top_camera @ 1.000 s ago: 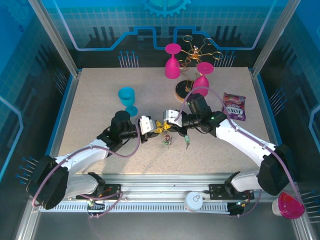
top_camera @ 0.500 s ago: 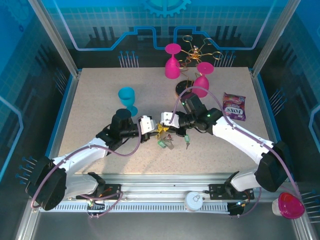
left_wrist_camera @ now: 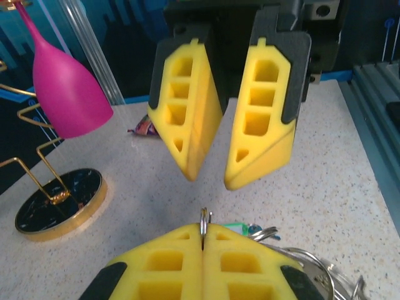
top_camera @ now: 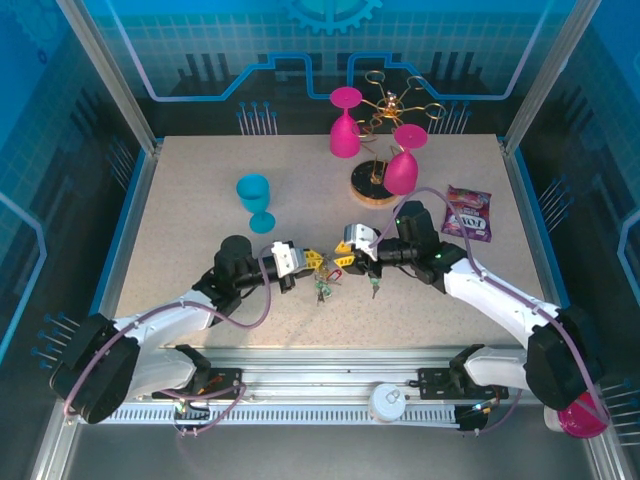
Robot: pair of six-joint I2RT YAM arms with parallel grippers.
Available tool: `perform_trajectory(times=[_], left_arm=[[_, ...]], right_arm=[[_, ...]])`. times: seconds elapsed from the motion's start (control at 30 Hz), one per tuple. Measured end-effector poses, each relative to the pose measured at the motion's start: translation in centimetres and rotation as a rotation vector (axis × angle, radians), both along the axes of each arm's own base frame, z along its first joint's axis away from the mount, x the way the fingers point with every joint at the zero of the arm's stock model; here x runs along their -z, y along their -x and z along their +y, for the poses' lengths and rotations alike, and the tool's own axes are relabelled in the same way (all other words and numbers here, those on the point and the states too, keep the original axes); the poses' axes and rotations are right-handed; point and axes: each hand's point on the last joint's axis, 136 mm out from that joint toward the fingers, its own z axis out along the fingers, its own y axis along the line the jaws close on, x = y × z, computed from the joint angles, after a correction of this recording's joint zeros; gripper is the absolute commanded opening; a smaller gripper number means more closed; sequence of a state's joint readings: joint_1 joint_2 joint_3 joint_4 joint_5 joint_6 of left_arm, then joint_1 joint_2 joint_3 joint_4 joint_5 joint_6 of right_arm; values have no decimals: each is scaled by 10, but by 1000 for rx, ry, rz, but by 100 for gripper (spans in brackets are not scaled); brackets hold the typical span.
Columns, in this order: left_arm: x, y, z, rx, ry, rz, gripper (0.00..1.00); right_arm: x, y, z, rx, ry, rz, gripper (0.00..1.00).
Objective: Put the keys on the keyring
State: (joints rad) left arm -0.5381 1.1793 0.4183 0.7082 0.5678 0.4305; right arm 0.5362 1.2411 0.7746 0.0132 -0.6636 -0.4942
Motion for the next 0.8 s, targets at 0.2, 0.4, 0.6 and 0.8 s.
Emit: perform_trajectory(times=[0.2, 0.4, 0.6, 0.8], left_arm=[[-12, -1, -2, 4, 76, -13, 0], [-16, -1, -3, 11, 114, -8, 0], [-21, 1, -4, 21, 136, -12, 0], [-19, 0, -2, 16, 142, -14, 0]], right_arm=[[-6, 1, 5, -20, -46, -16, 26], [-9, -1, 12, -30, -72, -26, 24], [-10, -1, 19, -44, -91, -21, 17], [-9, -1, 20, -46, -98, 7, 0]])
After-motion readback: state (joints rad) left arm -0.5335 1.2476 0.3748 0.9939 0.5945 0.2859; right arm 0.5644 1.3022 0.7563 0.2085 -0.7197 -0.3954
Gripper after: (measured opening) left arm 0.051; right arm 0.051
